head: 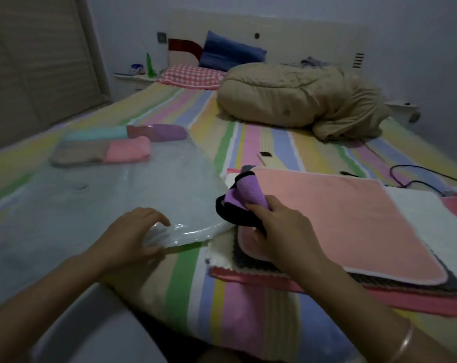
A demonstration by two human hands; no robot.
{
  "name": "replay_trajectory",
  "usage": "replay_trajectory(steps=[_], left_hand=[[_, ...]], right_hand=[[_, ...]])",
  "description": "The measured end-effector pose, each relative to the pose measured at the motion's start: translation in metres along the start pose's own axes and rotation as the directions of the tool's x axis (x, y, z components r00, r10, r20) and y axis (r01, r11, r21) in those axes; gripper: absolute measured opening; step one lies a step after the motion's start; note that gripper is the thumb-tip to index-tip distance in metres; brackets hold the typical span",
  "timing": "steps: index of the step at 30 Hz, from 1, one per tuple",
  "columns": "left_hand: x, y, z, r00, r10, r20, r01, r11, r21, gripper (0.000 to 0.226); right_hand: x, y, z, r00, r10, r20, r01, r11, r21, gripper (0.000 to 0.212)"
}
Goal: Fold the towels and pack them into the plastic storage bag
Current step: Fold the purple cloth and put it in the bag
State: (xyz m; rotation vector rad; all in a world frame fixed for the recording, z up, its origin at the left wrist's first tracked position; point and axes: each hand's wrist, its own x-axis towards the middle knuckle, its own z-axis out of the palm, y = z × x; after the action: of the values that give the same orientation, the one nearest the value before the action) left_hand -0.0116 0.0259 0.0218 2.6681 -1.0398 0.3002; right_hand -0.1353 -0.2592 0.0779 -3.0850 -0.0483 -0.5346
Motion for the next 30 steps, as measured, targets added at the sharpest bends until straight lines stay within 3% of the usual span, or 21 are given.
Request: replay_trajectory(steps=[5,8,10,16,19,23,26,28,30], left_hand=[[-0.004,-0.005,-0.013,0.996,0.006,-0.092,-0.001,0.998,0.063,0.024],[-0.002,0.0,-0.015,0.981,-0.075,-0.177,0.093,0.991,0.096,0.005],[0.0,0.001,-0.016,0.959,-0.195,-0.205,0.214,0.974,0.075,0.007],[0.002,0.0,-0.017,0.916,-0.355,-0.185,0.366,0.93,0.03,0.006],[0.003,0.0,-0.022,0.904,-0.403,-0.145,0.375,0.908,-0.187,0.008],[0.007,-0.002,-0.032,0.904,-0.421,0.079,0.373,0.683,-0.628,0.021],[0.008,-0.005,-0.036,0.841,-0.508,0.186,0.456,0.483,-0.748,0.034],[0.009,-0.01,-0.04,0.799,-0.55,0.243,0.479,0.337,-0.811,0.022],[0.008,-0.012,-0.046,0.778,-0.578,0.246,0.457,0.253,-0.852,0.011]], right_hand=[[0.0,-0.035,-0.009,0.989,-0.125,-0.076,0.137,0.974,0.18,0.053],[0.001,-0.056,-0.015,0.945,-0.318,-0.08,0.325,0.941,0.093,0.051],[0.005,-0.067,-0.018,0.92,-0.386,-0.064,0.388,0.922,0.013,0.048],[0.014,-0.067,-0.012,0.957,-0.284,-0.053,0.285,0.958,0.018,0.051],[0.01,-0.068,-0.01,0.963,-0.263,-0.051,0.266,0.961,0.07,0.051],[0.013,-0.084,-0.012,0.955,-0.275,-0.113,0.283,0.957,0.063,0.052],[0.019,-0.103,-0.007,0.931,-0.334,-0.147,0.338,0.941,0.008,0.048],[0.021,-0.112,0.002,0.92,-0.376,-0.106,0.37,0.926,-0.079,0.044],[0.021,-0.115,0.015,0.913,-0.408,-0.013,0.4,0.9,-0.175,0.031]])
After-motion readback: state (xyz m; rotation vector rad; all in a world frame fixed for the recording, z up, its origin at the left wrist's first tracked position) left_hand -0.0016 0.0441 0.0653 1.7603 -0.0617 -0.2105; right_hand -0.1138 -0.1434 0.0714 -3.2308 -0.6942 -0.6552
